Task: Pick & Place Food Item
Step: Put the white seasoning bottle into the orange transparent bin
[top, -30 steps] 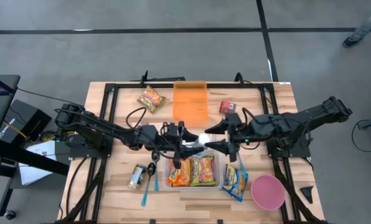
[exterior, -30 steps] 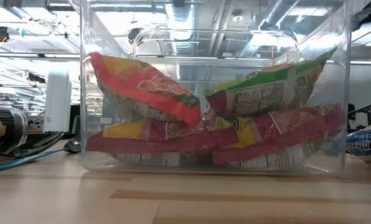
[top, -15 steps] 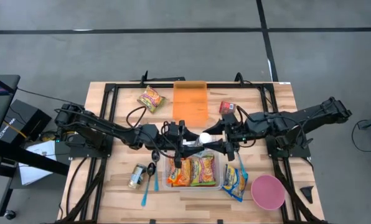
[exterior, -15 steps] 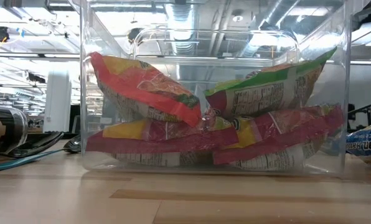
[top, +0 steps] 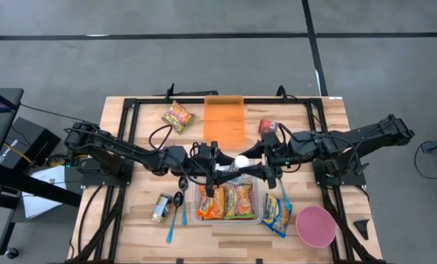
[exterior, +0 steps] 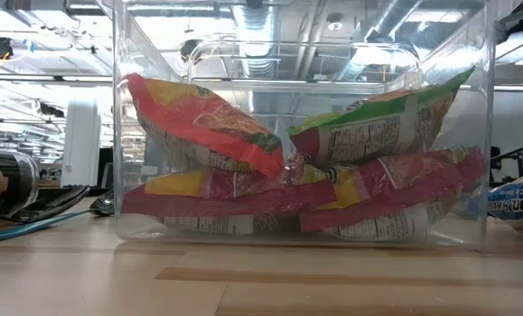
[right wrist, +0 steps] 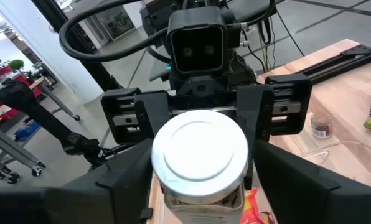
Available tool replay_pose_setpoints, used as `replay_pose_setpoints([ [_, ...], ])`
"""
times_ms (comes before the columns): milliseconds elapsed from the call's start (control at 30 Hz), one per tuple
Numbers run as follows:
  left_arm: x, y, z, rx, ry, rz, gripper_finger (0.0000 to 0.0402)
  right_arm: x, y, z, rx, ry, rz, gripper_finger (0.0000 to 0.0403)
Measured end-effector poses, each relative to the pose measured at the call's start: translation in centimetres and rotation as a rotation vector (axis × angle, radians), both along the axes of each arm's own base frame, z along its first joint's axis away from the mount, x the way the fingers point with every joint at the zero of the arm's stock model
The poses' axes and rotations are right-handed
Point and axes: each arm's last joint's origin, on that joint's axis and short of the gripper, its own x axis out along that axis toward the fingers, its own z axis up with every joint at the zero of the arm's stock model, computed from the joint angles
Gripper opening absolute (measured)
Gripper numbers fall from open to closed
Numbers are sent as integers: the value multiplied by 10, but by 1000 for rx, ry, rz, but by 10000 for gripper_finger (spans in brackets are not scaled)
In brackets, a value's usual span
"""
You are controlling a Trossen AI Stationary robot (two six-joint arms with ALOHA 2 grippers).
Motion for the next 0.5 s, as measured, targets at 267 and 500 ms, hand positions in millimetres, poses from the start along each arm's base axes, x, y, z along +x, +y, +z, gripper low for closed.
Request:
replay_pose_setpoints([
  [267, 1, 4, 0, -6, 1, 10, 196, 0, 0, 0, -12, -4, 2, 200],
  [500, 1, 5, 0, -30, 3, 9, 196, 0, 0, 1, -11, -5, 0, 200],
])
